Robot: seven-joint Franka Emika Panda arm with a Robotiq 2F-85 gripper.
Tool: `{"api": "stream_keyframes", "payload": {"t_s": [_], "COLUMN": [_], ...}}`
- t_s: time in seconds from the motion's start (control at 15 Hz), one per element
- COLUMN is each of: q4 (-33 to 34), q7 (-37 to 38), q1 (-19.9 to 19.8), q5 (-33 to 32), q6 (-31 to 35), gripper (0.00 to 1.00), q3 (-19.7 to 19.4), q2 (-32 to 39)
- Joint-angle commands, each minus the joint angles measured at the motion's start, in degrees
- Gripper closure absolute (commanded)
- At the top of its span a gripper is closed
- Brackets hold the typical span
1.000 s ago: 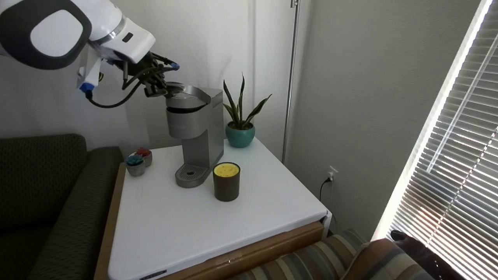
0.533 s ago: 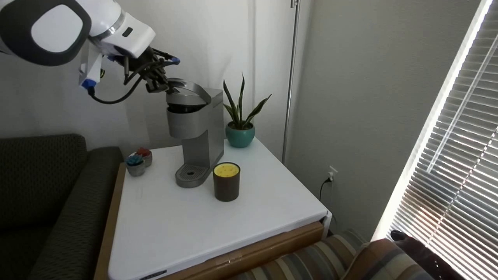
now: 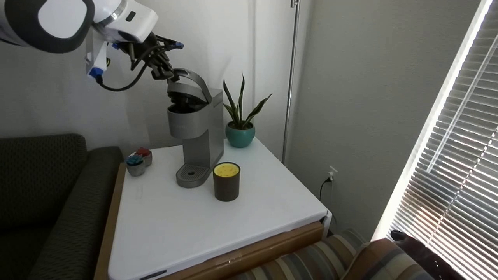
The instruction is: Open the coffee maker lid
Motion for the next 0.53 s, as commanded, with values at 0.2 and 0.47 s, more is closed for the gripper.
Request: {"api": "stream_keyframes", "payload": {"t_s": [0.2,0.47], "q4": [2.8,4.3], "q7": [-0.5,-0.6], "q1": [3.1,3.7], "q5": [-1.8,-1.6], "q6": [0.0,-0.5], "gripper": [1.0,1.0], "q3": [-3.3,-3.4], "q2": [0.4,1.1]}}
